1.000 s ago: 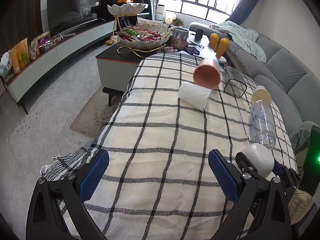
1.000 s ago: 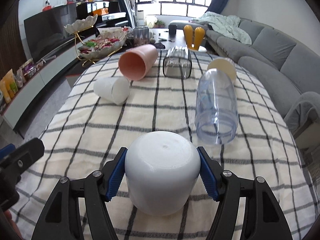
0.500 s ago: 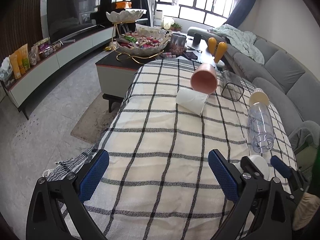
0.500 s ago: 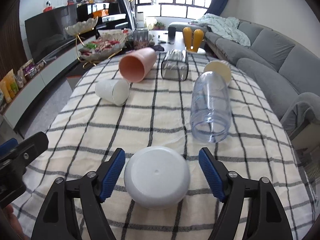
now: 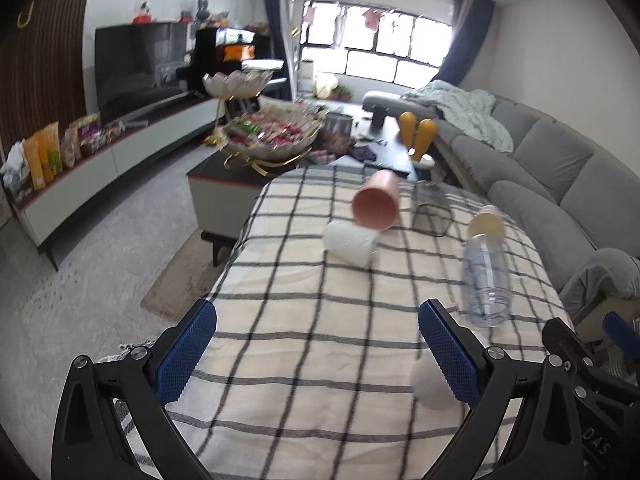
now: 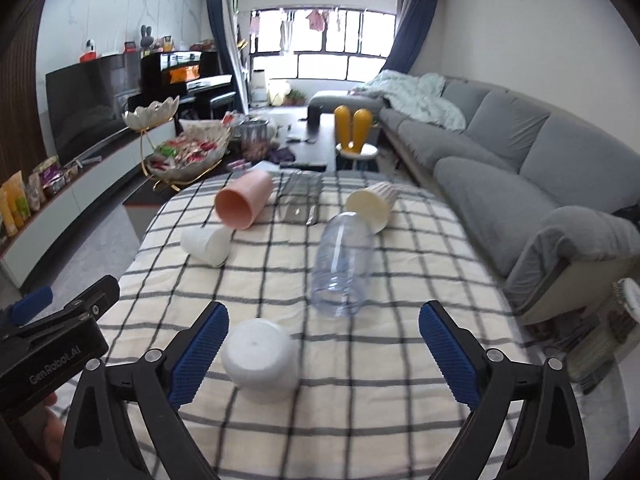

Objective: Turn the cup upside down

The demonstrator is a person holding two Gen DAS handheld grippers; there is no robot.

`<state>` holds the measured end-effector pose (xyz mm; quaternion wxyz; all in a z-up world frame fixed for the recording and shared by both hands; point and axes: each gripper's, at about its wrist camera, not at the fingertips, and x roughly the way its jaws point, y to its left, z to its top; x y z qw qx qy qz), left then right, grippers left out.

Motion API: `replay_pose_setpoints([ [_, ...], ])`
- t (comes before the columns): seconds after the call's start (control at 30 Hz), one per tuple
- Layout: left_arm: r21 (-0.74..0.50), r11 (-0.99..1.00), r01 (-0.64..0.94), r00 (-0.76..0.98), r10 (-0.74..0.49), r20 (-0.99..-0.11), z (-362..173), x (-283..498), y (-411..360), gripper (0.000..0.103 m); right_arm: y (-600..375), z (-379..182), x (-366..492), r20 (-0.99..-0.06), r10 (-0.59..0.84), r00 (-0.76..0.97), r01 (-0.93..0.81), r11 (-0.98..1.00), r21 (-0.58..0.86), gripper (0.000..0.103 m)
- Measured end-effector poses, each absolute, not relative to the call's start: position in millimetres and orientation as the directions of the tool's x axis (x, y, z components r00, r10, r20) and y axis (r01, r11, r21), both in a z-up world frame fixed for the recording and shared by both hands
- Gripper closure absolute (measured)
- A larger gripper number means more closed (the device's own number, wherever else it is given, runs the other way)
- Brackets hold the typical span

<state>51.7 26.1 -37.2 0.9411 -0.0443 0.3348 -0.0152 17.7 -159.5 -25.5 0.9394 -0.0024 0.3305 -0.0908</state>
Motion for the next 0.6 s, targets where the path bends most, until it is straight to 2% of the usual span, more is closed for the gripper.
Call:
replay_pose_setpoints([
  [0.23,-0.023,1.0,0.009,0.806,-0.021,-0.591,-19,28,2,0.0,-192,-13,4,-0.603,-0.233,0.763,0.262,0.964,-0.041,0.005],
  [0.6,0.064,0.997,0.034,0.816,0.009,-0.577,-5,4,-23,0.0,-202,5,-23,-0.526,-0.267,0.807,0.281,0.958,-0.056,0.001],
])
